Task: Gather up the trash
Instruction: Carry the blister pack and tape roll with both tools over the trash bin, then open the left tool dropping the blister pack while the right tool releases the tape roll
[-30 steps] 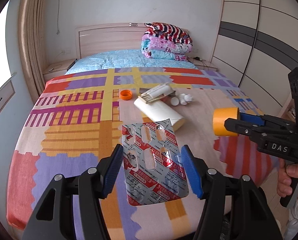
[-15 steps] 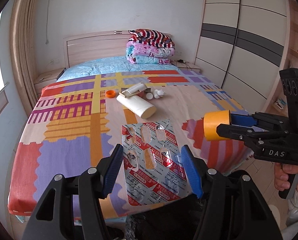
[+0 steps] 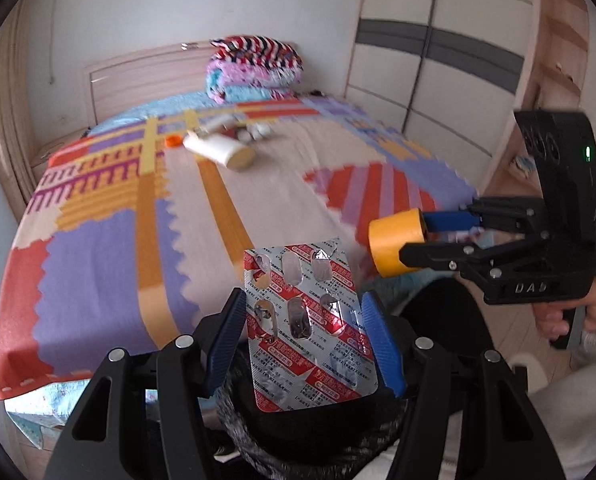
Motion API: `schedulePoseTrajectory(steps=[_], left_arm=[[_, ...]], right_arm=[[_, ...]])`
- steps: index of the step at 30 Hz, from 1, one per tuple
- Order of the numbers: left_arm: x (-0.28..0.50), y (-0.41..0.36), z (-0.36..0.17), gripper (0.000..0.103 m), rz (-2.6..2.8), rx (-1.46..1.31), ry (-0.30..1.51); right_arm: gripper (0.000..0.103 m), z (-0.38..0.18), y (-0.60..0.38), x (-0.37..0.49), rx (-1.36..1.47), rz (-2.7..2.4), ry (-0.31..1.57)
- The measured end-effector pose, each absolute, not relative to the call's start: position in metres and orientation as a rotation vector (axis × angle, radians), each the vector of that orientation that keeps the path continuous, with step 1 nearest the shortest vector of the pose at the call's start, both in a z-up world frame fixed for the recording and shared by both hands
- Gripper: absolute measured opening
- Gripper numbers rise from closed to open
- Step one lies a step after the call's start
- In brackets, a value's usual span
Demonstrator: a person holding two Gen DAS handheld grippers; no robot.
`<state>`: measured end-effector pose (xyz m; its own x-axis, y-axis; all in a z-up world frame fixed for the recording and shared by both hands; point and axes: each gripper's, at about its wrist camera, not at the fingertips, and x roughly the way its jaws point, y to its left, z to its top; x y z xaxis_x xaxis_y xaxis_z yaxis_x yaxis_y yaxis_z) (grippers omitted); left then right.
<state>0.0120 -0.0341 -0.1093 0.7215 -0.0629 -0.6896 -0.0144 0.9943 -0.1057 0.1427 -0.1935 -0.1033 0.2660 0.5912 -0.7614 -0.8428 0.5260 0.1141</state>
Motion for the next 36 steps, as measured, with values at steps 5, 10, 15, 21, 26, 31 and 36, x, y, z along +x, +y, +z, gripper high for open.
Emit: schedulePoseTrajectory(steps=[5,10,15,21,26,31,36], left_arm=[[0.017,-0.04,-0.143,0.058,-0.04,-0.097,0.865],[0.022,-0.04,-0.168,0.058,-0.056,-0.108,0.924],[0.031,-0.044,-0.197,0.058,-0.073,-0.103,0.997],[0.04,-0.049,-0.242,0.058,-0.065,-0.074,1.098],[0.046,-0.055,-0.269,0.058,-0.063,-0.044,1.165],[0.051,-0.061,-0.283,0.058,-0.06,-0.029,1.215],[0.057,-0.06,-0.296,0.058,-0.043,-0.024,1.248]], right_arm=[[0.048,-0.13,-0.191,0.135,-0.376,1.007,0.921],[0.048,-0.156,-0.187,0.129,-0.43,1.019,0.982],[0.048,-0.182,-0.182,0.124,-0.502,1.019,1.041],[0.048,-0.217,-0.173,0.122,-0.59,1.001,1.1],[0.048,-0.248,-0.168,0.122,-0.692,0.959,1.114],[0.048,-0.267,-0.165,0.121,-0.742,0.959,1.154],[0.048,-0.275,-0.157,0.115,-0.801,0.978,1.137]])
